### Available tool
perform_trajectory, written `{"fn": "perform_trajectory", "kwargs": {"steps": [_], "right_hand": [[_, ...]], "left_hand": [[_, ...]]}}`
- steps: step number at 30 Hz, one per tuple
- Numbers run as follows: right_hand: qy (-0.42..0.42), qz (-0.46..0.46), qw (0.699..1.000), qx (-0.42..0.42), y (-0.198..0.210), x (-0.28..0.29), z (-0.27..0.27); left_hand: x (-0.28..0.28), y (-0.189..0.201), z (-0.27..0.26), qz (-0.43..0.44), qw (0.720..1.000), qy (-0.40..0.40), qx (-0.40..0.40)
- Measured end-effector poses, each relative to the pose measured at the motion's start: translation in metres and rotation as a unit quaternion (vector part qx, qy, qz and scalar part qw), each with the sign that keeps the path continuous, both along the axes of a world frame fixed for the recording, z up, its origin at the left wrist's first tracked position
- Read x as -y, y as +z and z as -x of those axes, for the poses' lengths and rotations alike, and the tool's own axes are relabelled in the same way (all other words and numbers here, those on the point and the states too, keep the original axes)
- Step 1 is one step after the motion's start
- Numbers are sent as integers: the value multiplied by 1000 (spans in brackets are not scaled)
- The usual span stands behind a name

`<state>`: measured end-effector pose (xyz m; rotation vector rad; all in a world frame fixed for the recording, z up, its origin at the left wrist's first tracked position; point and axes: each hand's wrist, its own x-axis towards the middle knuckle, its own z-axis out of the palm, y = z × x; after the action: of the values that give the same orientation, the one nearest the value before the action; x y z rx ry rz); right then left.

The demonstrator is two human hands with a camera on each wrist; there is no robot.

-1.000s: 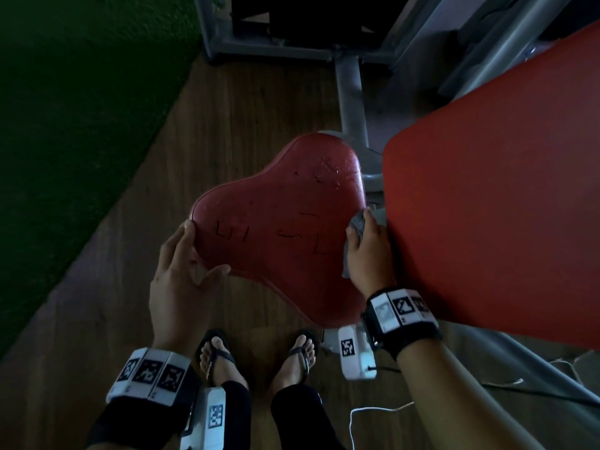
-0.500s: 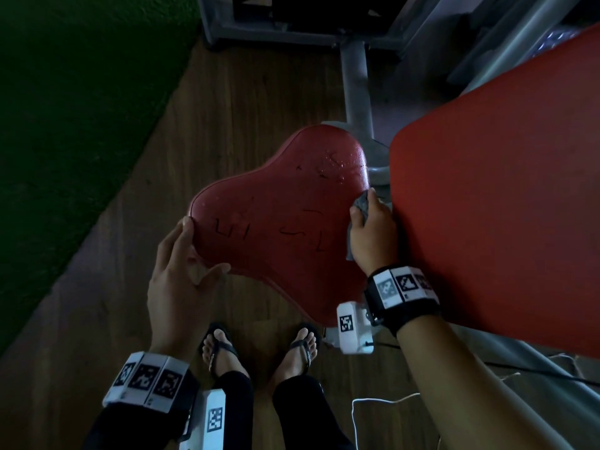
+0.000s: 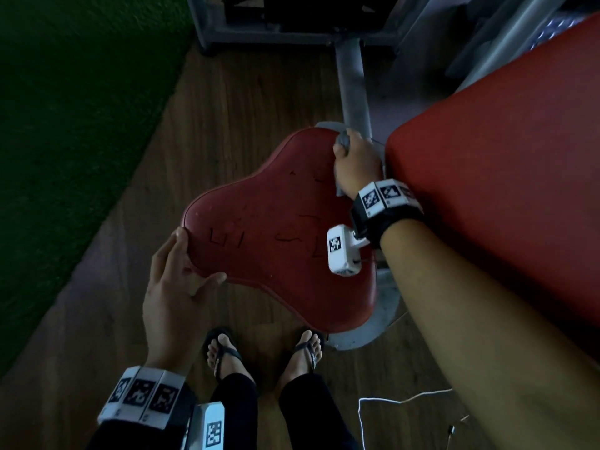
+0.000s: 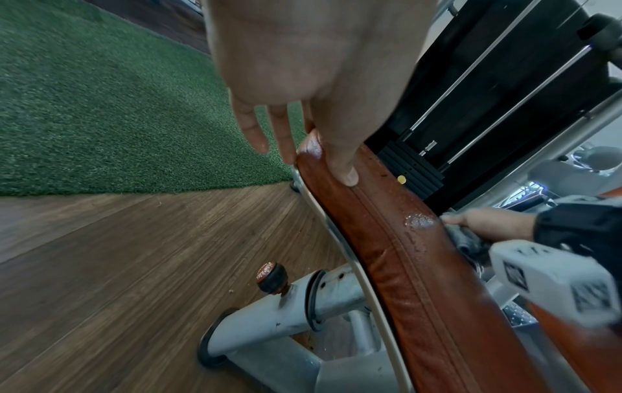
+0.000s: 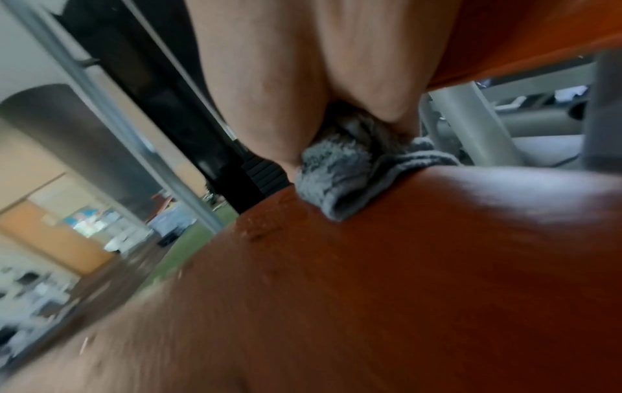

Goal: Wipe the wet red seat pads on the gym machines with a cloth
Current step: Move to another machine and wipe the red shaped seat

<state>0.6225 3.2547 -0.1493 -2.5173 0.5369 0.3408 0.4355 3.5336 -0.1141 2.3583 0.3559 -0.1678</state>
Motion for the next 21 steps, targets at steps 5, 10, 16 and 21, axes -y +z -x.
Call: {"fn": "perform_trajectory", "kwargs": {"steps": [5,10,16,21], "right_hand": [[-22,-6,1000,9,7,3,27],[-29,7,999,18,8,4,-6],[181,-115,954,-210,24,-1,-54],[272,-33,959,-66,21,5,-55]], "left_hand": [[1,2,0,0,1000,6,0],[1,-1,0,-14,1000,-1,9],[1,-2,0,-31,999,-8,17],[0,-4,3,-15,1000,5,19]]}}
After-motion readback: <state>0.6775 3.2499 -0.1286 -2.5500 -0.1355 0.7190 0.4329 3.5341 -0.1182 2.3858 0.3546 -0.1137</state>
